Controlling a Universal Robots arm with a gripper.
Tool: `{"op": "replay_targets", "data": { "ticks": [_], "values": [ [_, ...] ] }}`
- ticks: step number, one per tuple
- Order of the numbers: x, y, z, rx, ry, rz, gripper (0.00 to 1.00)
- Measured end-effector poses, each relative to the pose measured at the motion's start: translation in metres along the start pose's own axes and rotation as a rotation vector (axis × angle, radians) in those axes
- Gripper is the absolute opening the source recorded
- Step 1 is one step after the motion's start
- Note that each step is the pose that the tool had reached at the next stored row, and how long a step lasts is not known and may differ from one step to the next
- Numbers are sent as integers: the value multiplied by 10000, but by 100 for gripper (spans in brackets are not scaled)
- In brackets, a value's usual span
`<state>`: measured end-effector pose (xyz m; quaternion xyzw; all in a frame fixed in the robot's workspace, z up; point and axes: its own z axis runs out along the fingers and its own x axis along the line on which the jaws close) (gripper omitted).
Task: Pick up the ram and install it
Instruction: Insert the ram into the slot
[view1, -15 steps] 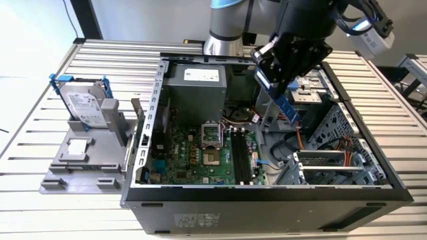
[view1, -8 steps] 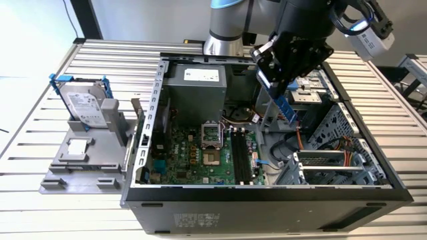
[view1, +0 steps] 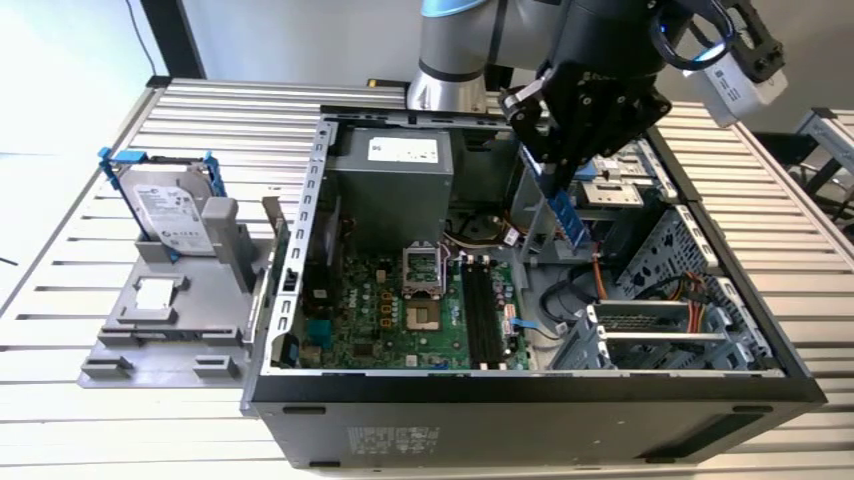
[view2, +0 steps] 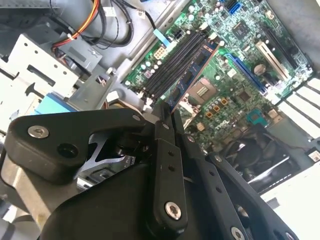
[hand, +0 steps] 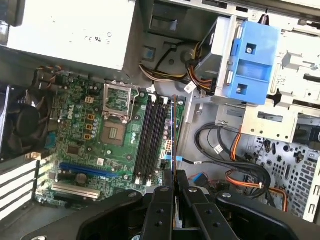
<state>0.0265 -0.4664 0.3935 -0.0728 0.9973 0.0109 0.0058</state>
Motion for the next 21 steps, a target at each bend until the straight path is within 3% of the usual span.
{"op": "replay_targets", "data": {
  "ticks": [4, 10, 18, 21],
  "values": [
    [0, 0, 0, 6, -10, 469, 0],
    [0, 1, 4, 7, -11, 493, 0],
    [1, 3, 146, 10, -10, 517, 0],
    [1, 4, 160, 11, -10, 521, 0]
  ]
}}
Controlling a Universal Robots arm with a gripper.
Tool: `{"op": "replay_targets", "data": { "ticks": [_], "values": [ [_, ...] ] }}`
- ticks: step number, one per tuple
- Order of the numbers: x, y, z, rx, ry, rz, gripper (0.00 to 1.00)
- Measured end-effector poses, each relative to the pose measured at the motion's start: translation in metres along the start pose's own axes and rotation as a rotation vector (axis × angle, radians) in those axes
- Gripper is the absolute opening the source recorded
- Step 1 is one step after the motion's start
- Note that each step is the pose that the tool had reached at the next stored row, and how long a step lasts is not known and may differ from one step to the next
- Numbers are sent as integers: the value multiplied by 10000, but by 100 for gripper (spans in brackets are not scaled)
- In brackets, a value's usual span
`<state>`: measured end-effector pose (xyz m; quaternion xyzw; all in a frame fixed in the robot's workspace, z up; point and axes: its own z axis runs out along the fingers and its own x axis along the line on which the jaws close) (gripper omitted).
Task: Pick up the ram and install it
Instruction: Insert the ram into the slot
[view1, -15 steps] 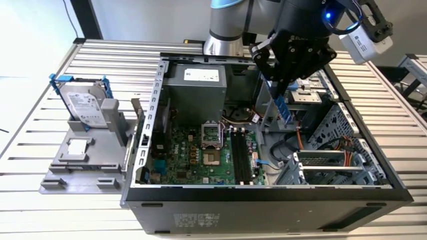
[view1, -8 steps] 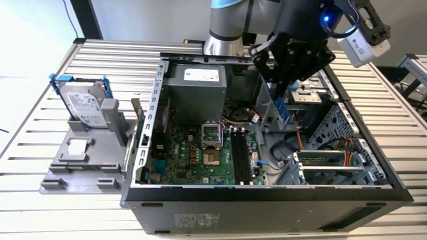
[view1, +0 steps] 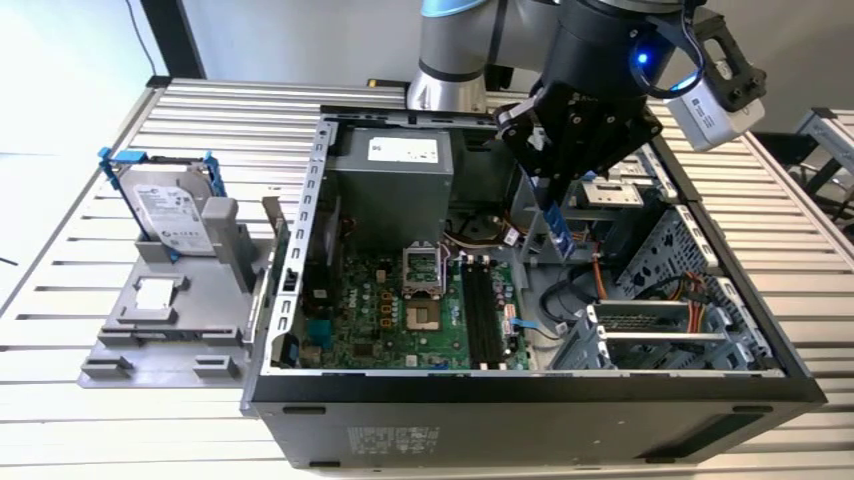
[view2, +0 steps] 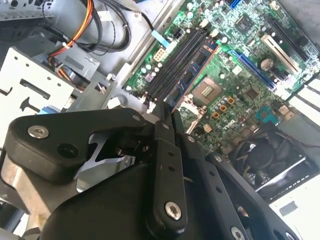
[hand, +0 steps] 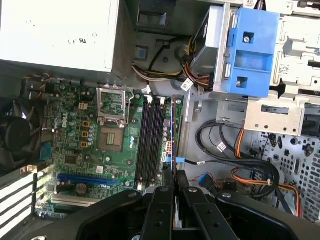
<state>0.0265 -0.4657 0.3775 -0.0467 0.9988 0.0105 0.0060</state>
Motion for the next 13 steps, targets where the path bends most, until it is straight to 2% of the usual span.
{"op": "replay_targets", "data": {
  "ticks": [13],
  "values": [
    [0, 3, 7, 13, 0, 6, 0]
  ]
}}
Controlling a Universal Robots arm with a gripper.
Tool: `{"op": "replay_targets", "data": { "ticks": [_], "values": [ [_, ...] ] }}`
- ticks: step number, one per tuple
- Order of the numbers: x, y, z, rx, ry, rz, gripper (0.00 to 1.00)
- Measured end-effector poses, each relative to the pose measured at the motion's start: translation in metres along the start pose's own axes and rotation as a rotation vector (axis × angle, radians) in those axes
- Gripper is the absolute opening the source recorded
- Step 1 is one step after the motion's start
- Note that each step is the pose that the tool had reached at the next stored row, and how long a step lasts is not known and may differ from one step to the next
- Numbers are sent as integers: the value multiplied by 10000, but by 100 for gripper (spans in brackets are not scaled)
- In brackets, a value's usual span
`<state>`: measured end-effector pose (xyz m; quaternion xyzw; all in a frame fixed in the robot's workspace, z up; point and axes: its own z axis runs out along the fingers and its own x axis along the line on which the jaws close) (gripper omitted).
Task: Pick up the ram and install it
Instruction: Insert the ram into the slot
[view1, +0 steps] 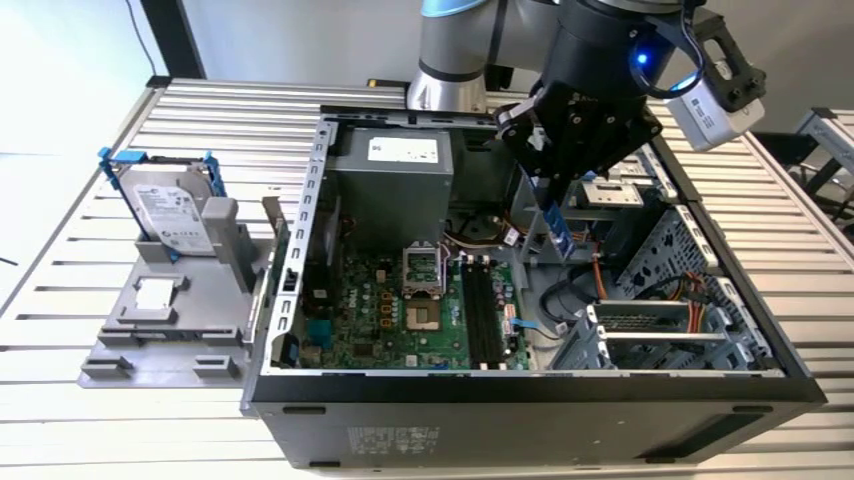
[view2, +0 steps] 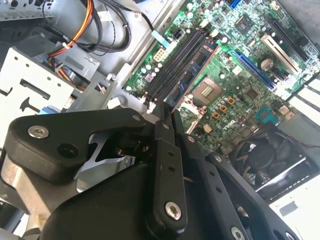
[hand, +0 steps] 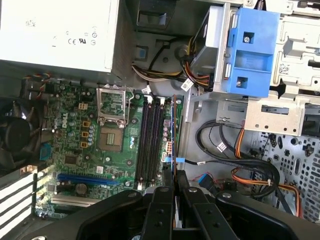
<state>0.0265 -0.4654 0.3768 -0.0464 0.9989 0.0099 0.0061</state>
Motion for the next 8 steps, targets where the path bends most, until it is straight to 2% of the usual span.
{"op": "replay_targets", "data": {
  "ticks": [1, 8],
  "values": [
    [0, 2, 14, 25, 3, 1, 0],
    [0, 5, 82, 54, 4, 5, 0]
  ]
}}
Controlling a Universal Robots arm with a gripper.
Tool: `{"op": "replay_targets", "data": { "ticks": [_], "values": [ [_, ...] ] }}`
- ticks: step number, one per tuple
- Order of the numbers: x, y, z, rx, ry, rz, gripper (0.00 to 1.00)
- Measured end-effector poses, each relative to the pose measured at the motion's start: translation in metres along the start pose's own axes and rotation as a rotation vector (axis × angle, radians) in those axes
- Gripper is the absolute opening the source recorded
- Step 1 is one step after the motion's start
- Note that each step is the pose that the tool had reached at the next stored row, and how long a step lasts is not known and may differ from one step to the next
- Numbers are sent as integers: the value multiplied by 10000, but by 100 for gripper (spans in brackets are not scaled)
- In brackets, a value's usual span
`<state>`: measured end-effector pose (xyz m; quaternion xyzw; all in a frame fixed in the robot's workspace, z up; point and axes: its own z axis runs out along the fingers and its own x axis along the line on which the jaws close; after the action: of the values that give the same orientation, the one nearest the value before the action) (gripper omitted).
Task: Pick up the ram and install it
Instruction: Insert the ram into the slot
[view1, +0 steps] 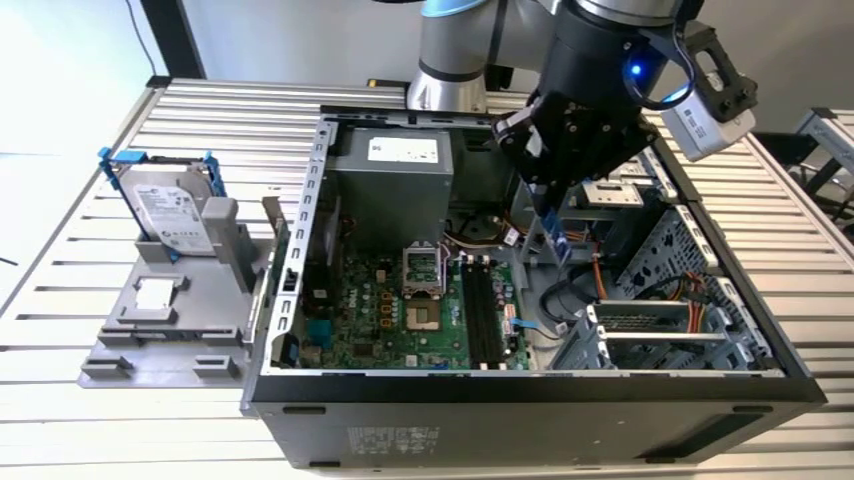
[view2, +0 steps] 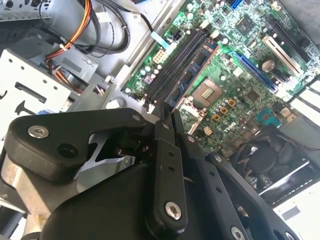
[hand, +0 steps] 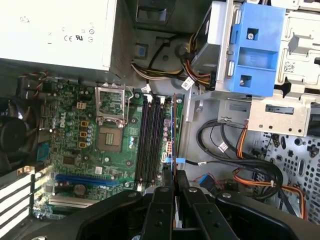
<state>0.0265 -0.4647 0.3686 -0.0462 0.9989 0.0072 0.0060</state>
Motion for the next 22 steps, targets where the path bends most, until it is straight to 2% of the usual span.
{"op": "replay_targets", "data": {
  "ticks": [3, 8, 14, 18, 22],
  "values": [
    [0, 3, 41, 1, -11, 111, 0],
    [0, 4, 105, 12, -20, 799, 0],
    [-1, 9, 213, 16, -20, 853, 0],
    [1, 9, 281, 77, -22, 940, 0],
    [6, 18, 354, 83, -24, 1152, 0]
  ]
}}
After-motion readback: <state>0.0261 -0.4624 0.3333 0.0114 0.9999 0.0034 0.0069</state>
